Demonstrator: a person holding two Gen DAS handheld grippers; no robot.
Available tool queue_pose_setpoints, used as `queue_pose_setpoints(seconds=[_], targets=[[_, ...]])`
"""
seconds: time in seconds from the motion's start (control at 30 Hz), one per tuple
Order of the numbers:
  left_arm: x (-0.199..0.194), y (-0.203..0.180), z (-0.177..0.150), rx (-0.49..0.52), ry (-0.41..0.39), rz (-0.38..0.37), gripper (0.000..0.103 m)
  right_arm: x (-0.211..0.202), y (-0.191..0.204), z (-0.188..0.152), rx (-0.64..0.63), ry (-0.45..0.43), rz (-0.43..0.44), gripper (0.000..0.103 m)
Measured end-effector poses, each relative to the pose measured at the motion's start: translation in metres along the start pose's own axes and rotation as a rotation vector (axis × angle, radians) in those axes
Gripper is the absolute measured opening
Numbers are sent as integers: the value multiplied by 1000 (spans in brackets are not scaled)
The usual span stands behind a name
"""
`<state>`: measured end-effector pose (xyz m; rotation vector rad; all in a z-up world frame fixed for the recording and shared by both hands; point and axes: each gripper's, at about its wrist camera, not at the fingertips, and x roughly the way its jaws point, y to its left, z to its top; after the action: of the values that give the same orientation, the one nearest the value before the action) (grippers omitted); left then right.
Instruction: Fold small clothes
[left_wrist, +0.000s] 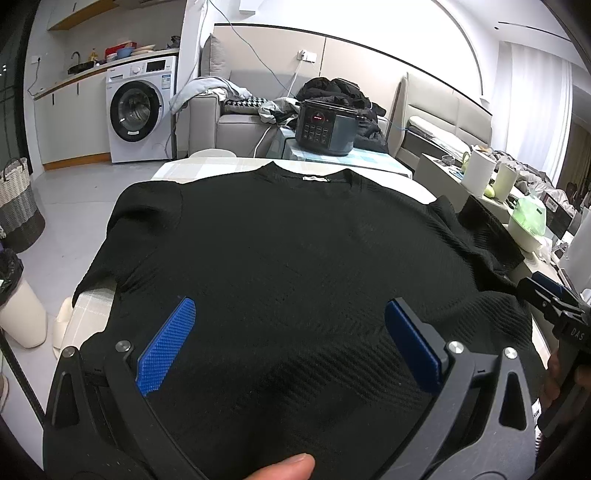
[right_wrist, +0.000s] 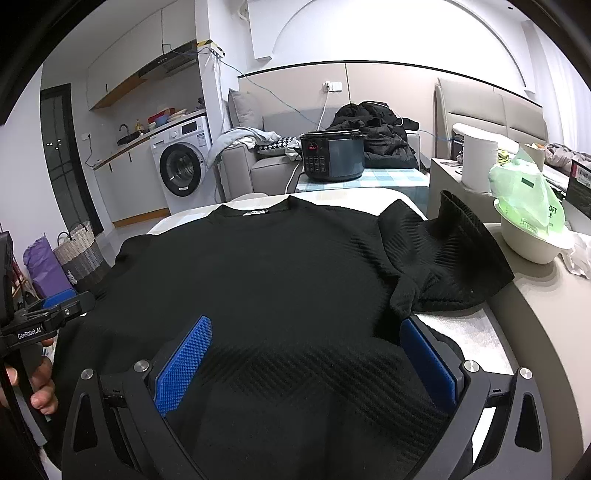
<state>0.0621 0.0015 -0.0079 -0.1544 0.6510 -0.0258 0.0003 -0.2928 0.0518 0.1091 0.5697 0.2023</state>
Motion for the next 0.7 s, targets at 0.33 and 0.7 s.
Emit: queue_pose_setpoints(seconds=[0.33, 0.7], targets=[[16, -4, 15, 24, 9, 58, 102, 2, -16, 14, 17, -18, -51, 103], [52, -21, 35, 45, 47, 42, 102, 17, -39, 40, 59, 18, -126, 103]])
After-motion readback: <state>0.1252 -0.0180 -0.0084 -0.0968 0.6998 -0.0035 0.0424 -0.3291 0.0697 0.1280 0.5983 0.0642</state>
